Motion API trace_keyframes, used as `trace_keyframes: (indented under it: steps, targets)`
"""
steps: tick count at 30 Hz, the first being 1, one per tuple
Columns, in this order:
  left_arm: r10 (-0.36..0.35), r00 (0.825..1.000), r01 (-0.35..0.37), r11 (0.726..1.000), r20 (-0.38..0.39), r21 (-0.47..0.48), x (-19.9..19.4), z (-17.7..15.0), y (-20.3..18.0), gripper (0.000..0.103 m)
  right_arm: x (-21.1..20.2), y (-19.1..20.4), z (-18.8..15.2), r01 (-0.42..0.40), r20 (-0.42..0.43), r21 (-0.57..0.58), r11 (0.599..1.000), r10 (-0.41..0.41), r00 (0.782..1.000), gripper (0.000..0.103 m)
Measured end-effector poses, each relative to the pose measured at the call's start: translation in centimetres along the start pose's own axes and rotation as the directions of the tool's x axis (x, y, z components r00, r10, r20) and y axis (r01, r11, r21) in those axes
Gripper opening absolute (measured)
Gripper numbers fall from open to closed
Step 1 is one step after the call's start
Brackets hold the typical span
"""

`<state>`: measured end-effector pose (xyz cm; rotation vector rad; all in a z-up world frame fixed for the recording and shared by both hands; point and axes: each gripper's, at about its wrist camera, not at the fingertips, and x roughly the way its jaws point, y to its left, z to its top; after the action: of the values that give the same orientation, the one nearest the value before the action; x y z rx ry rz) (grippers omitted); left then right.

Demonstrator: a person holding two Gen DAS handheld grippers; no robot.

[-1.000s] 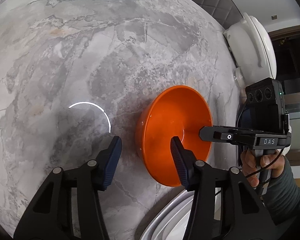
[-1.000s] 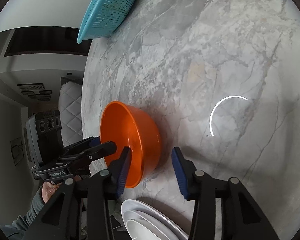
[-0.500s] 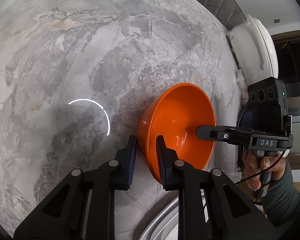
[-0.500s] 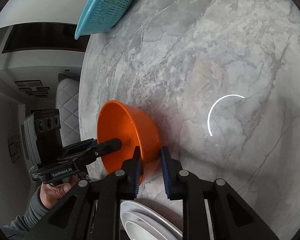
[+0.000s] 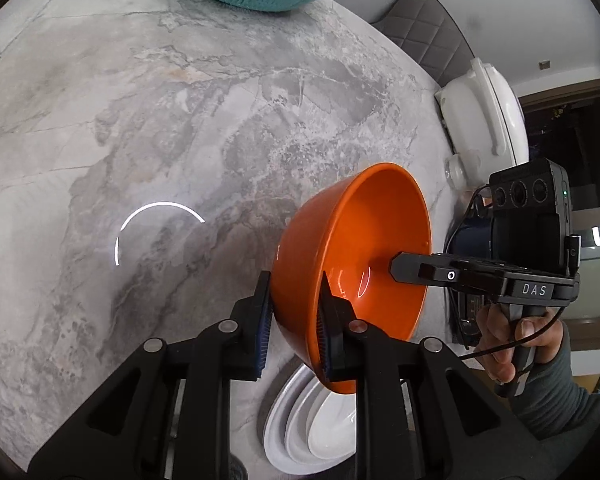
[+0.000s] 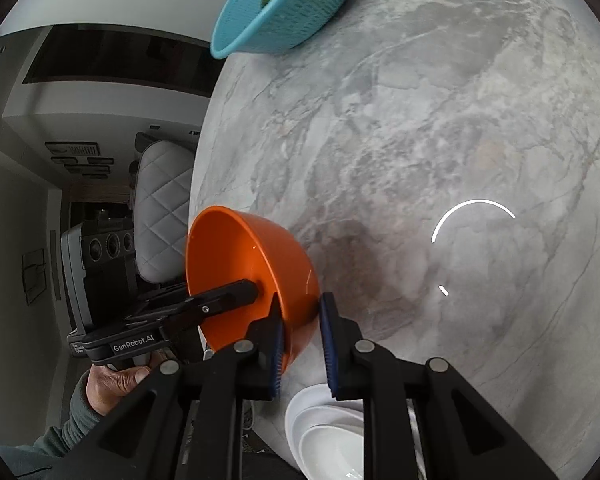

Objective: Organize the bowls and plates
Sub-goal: 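Pinch the orange bowl rim with both grippers and lift it, then carry the orange bowl over the white bowl, lower it inside, open grippers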

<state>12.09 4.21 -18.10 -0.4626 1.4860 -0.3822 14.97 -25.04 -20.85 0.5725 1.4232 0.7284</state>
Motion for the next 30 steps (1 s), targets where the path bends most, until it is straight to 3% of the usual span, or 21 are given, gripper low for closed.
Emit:
trace_keyframes:
  steps: [8,14,21,30]
  targets:
    - [0.013,0.996,-0.006,0.997,0.084,-0.080,-8.2,-6.7,3.5,0.017,3.2,7.1,-2.9,-0.057,-0.071,-0.086,0.995,0.050,0.996,0.018]
    - [0.048,0.994,-0.033,0.988,0.096,-0.152,-12.0,-13.3,7.5,0.017,7.5,11.1,-6.5,-0.052,-0.169,-0.132,0.990,0.029,0.985,0.017]
    - [0.046,0.996,-0.029,0.974,0.071,-0.225,-11.8,-18.9,11.6,0.017,12.4,12.5,-10.6,0.009,-0.256,-0.142,0.990,-0.046,0.965,0.015]
    - [0.086,0.995,-0.073,0.971,0.046,-0.228,-9.7,-21.0,12.5,0.017,14.7,11.4,-12.5,0.086,-0.280,-0.127,0.988,-0.119,0.953,0.014]
